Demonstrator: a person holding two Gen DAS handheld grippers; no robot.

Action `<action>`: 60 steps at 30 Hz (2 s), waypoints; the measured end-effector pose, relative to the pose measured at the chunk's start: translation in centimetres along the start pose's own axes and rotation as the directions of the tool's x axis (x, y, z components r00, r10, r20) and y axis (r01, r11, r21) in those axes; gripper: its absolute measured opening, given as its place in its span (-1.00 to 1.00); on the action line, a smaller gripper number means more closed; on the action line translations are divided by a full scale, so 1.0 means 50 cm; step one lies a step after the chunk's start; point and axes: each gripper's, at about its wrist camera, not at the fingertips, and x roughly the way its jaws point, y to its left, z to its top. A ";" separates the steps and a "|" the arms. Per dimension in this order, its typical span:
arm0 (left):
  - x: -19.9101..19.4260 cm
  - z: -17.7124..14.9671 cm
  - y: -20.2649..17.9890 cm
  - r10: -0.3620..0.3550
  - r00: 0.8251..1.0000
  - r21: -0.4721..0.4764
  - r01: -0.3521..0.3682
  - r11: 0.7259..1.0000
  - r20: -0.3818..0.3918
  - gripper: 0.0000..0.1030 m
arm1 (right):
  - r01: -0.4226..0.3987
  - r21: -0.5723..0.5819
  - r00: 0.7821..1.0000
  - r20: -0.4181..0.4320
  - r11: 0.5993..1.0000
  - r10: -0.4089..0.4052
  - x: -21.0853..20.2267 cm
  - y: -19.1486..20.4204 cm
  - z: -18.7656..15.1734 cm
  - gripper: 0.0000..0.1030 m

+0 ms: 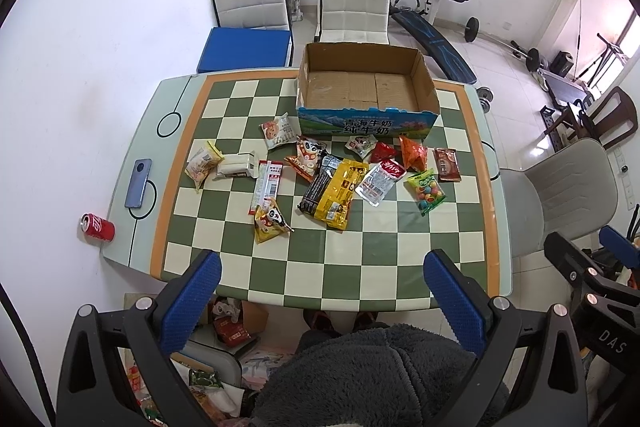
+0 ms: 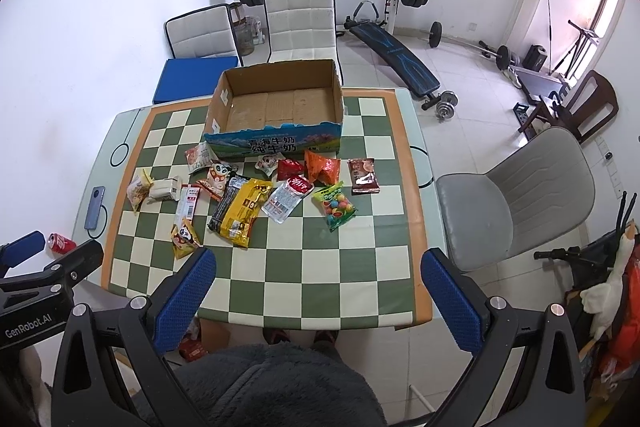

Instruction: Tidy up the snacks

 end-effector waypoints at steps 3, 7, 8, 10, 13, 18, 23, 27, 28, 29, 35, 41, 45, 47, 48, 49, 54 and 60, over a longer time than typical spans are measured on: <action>0.012 0.008 0.005 0.029 0.999 -0.020 -0.029 0.999 0.031 1.00 | -0.042 0.028 0.999 -0.024 0.999 0.042 0.018 -0.011 0.000 1.00; 0.041 0.025 0.034 0.100 0.993 -0.097 -0.093 0.991 0.068 1.00 | -0.112 0.088 0.991 -0.068 0.990 0.118 0.076 -0.038 0.000 1.00; 0.054 0.031 0.045 0.123 0.990 -0.120 -0.115 0.986 0.064 1.00 | -0.124 0.105 0.987 -0.086 0.987 0.134 0.096 -0.045 0.000 1.00; 0.081 0.042 0.070 0.159 0.986 -0.161 -0.148 0.976 0.052 1.00 | -0.166 0.133 0.975 -0.124 0.977 0.183 0.144 -0.051 0.003 1.00; 0.134 0.051 0.118 0.209 0.978 -0.230 -0.204 0.952 -0.005 1.00 | -0.218 0.151 0.950 -0.195 0.964 0.245 0.224 -0.041 0.006 1.00; 0.225 0.041 0.192 0.301 0.947 -0.291 -0.320 0.902 -0.108 1.00 | -0.288 0.147 0.873 -0.365 0.946 0.323 0.395 0.029 -0.001 1.00; 0.338 0.027 0.291 0.273 0.928 -0.352 -0.351 0.868 -0.252 1.00 | -0.297 0.128 0.812 -0.487 0.946 0.321 0.553 0.132 -0.006 1.00; 0.450 0.027 0.398 0.125 0.923 -0.474 -0.300 0.828 -0.365 1.00 | -0.249 0.130 0.797 -0.535 0.960 0.280 0.661 0.198 0.002 1.00; 0.474 0.030 0.413 0.093 0.919 -0.492 -0.288 0.821 -0.382 1.00 | -0.231 0.137 0.790 -0.552 0.963 0.268 0.691 0.211 0.004 1.00; 0.502 0.036 0.429 0.063 0.914 -0.509 -0.279 0.814 -0.401 1.00 | -0.218 0.143 0.783 -0.566 0.965 0.260 0.716 0.221 0.006 1.00; 0.652 0.108 0.521 0.044 0.891 -0.475 -0.282 0.833 -0.452 1.00 | -0.102 0.194 0.739 -0.642 0.976 0.205 0.867 0.271 0.024 1.00; 0.746 0.217 0.534 0.284 0.885 -0.080 -0.335 0.939 -0.370 1.00 | -0.026 0.143 0.691 -0.713 0.989 0.121 0.960 0.330 0.037 1.00; 0.818 0.244 0.494 0.413 0.863 0.267 -0.341 0.901 -0.291 1.00 | 0.008 0.061 0.664 -0.746 0.998 0.040 0.998 0.364 0.047 1.00; 0.848 0.247 0.485 0.425 0.859 0.355 -0.317 0.879 -0.286 1.00 | 0.026 0.046 0.655 -0.756 0.999 0.018 1.011 0.371 0.052 1.00; 0.864 0.246 0.485 0.427 0.856 0.387 -0.303 0.871 -0.290 1.00 | 0.029 0.048 0.648 -0.761 0.998 0.018 1.017 0.373 0.054 1.00; 0.880 0.245 0.485 0.426 0.854 0.413 -0.288 0.864 -0.297 1.00 | 0.033 0.054 0.639 -0.769 0.998 0.021 1.023 0.373 0.055 1.00; 0.944 0.253 0.504 0.392 0.850 0.442 -0.219 0.870 -0.351 1.00 | 0.029 0.060 0.613 -0.789 0.998 0.029 1.043 0.381 0.063 1.00; 0.982 0.262 0.554 0.287 0.852 0.313 -0.155 0.937 -0.438 0.46 | 0.029 0.022 0.589 -0.808 0.999 0.001 1.067 0.402 0.071 1.00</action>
